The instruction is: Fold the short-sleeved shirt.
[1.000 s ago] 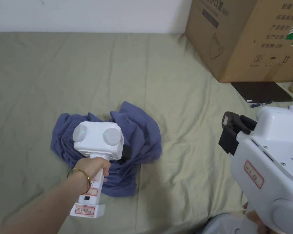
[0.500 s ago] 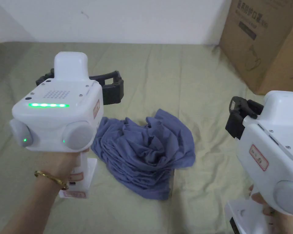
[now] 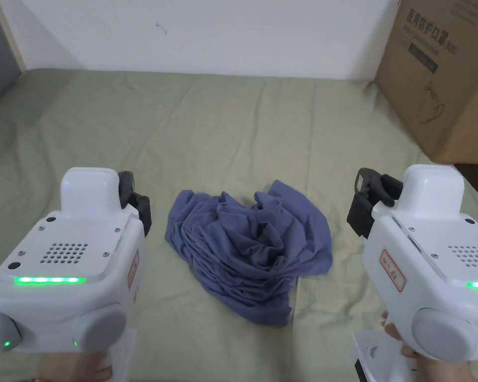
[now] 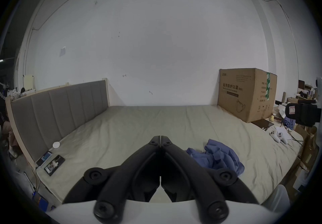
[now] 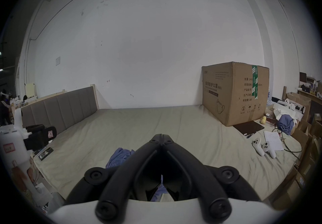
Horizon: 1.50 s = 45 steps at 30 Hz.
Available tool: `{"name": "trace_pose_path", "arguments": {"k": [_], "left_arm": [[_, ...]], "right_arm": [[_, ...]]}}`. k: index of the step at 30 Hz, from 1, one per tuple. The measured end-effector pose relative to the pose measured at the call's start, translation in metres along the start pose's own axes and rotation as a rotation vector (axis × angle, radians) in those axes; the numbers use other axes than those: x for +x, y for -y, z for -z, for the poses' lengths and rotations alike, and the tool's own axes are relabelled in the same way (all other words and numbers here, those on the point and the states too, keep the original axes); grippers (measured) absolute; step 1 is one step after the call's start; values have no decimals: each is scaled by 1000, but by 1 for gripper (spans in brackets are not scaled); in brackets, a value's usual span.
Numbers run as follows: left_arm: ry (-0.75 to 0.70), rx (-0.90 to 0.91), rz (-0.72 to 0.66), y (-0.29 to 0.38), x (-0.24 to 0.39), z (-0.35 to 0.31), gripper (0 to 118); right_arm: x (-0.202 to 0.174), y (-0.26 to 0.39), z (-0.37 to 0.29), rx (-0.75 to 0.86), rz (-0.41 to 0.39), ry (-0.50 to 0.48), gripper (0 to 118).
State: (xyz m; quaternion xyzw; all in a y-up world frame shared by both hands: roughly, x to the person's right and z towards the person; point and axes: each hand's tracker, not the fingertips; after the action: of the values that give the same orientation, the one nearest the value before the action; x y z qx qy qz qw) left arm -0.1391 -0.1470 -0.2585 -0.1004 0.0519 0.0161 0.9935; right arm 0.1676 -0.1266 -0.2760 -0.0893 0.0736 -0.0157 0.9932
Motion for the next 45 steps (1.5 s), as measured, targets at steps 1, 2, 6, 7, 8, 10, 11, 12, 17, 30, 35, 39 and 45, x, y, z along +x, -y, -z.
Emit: {"name": "trace_pose_path", "arguments": {"k": [1, 2, 6, 7, 8, 10, 11, 12, 17, 30, 35, 39, 45], "left_arm": [[-6, -8, -4, 3, 0, 0, 0], [-11, -19, -10, 6, -1, 1, 0], [-10, -42, -62, 1, 0, 0, 0], [-8, -46, -67, 6, -1, 1, 0], [-11, -46, -69, 6, -1, 2, 0], [-11, -50, -69, 1, -1, 4, 0], [-16, -57, -64, 3, -6, 12, 0], [-21, -65, -58, 0, -7, 15, 0], [5, -248, -68, -20, -14, 74, 26], [49, -854, -32, 21, 5, 330, 117], [-14, -934, -24, 67, 12, 381, 102], [-51, -966, 12, 91, 14, 397, 80], [-7, -859, 88, 76, 17, 371, 2]], "right_arm": [[0, 2, 0, -4, 0, 0, 0], [0, 3, 0, -9, -2, 1, 0], [2, 5, 1, -24, -1, 5, 0], [2, 5, 1, -27, -4, 6, 0], [3, 5, 2, -29, -6, 6, 0], [4, 5, 3, -33, -9, 6, 0], [5, 4, 5, -35, -13, 9, 0], [6, 3, 7, -37, -15, 9, 0], [10, 0, 14, -48, -28, 2, 0], [24, 14, 68, -155, -8, 20, 0], [42, 33, 89, -232, 3, 70, 0], [56, 46, 97, -281, 40, 109, 0], [63, 51, 100, -313, 44, 129, 0]]}}
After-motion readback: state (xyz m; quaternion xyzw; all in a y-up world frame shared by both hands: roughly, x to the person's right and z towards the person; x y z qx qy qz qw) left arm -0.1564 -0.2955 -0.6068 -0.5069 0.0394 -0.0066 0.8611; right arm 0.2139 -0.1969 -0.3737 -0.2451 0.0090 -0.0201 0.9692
